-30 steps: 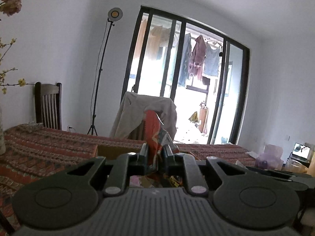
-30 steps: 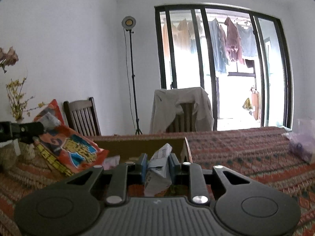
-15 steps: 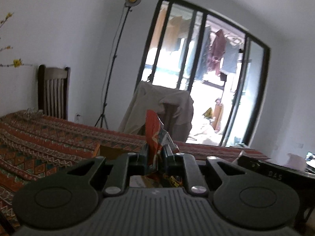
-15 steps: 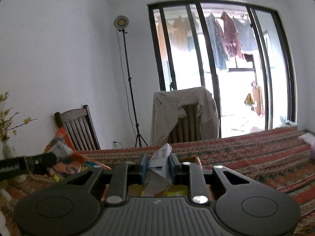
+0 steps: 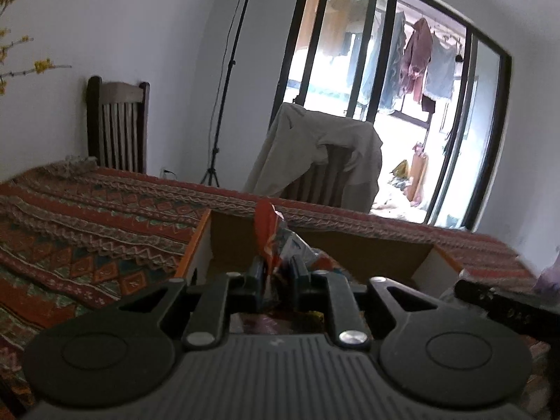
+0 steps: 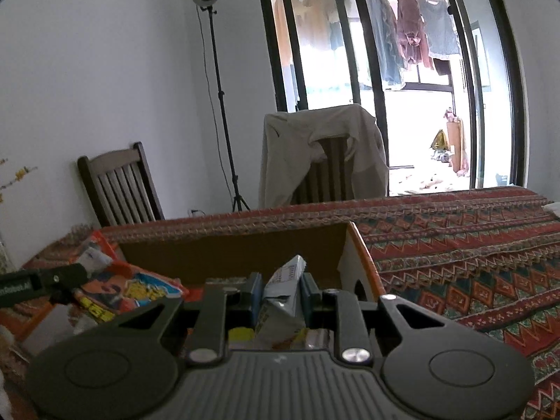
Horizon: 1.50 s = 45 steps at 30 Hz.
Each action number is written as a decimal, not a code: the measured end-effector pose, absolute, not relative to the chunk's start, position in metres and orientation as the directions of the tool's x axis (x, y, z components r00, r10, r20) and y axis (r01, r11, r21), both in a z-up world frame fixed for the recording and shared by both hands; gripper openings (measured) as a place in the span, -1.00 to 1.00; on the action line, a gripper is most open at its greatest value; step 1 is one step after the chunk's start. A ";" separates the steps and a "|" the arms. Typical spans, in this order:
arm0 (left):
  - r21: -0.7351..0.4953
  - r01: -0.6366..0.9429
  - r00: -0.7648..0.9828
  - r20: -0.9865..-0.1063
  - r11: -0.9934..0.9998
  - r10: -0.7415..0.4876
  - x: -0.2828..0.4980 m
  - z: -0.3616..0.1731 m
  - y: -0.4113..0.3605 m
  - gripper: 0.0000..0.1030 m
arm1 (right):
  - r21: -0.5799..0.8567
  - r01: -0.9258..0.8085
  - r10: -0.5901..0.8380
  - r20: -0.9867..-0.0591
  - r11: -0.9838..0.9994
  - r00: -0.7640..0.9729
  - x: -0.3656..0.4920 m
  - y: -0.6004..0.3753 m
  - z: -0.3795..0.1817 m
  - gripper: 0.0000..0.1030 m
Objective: Organize snacks
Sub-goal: 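Carry both packets into the box and open both grippers, then move both open grippers from the box back to the snack pile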
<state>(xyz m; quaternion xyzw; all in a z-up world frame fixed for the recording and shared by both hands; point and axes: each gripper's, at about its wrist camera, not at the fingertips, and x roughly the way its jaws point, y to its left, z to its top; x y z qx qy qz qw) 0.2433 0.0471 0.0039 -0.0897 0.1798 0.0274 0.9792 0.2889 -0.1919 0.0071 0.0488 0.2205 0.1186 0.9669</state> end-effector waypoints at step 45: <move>-0.095 -0.212 0.960 -0.207 0.973 0.189 0.173 0.057 0.021 1.00 | 0.028 -0.135 0.137 -0.311 0.991 0.941 0.237 -0.200 0.054 1.00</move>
